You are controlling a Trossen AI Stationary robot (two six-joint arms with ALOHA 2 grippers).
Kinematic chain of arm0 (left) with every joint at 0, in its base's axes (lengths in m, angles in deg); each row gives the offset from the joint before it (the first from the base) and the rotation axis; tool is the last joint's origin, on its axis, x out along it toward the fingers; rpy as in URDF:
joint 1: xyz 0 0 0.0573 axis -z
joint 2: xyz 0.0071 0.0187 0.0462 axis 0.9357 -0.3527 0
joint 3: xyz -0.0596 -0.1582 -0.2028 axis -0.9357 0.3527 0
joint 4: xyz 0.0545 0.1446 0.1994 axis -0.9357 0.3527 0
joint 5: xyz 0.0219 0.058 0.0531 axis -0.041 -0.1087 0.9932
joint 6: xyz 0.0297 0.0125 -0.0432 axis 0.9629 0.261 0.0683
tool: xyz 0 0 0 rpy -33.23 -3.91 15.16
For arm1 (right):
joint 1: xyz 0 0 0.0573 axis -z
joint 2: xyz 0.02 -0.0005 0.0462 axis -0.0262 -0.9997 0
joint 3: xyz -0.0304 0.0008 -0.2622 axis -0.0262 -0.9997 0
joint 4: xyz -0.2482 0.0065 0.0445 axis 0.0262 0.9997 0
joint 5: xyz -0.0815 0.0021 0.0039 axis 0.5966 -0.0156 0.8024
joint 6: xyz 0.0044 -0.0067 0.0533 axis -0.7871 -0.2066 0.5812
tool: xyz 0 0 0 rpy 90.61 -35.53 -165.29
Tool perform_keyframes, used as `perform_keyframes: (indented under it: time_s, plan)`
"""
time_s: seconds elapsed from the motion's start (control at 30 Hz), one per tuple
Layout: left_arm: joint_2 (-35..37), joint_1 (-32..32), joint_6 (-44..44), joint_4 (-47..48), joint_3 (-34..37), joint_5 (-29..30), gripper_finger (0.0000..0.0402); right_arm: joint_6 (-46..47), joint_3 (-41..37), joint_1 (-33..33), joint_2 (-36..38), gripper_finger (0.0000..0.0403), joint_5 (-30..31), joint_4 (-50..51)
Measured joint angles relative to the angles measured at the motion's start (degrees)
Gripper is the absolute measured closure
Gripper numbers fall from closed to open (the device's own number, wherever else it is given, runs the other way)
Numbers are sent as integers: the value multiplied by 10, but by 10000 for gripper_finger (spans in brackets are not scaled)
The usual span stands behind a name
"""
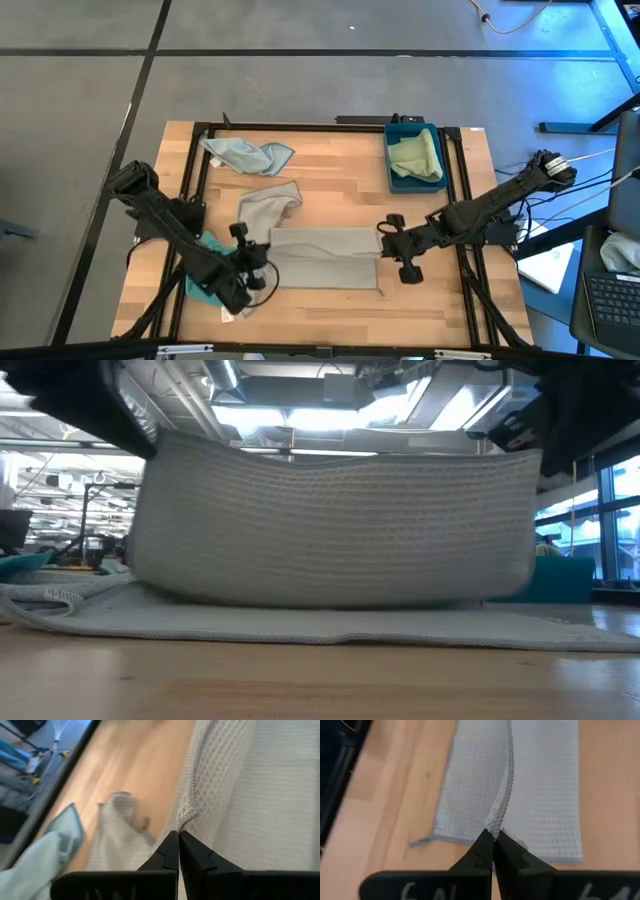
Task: Fold microfiber towels
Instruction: Fold the top grey microfiber cloth
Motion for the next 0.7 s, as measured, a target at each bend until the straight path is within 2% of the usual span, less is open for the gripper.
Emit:
perform_keyframes:
  time_s: [0.3,0.5,0.7]
  plan:
    - [-73,35,-24,-10,0,-40,402,31,-60,-29,-49,395,-11,-115]
    - [-136,35,-23,-19,0,-69,402,31,-61,-32,-94,395,-24,-161]
    - [-173,35,-13,-47,0,-89,396,44,-61,-32,-129,368,-65,-183]
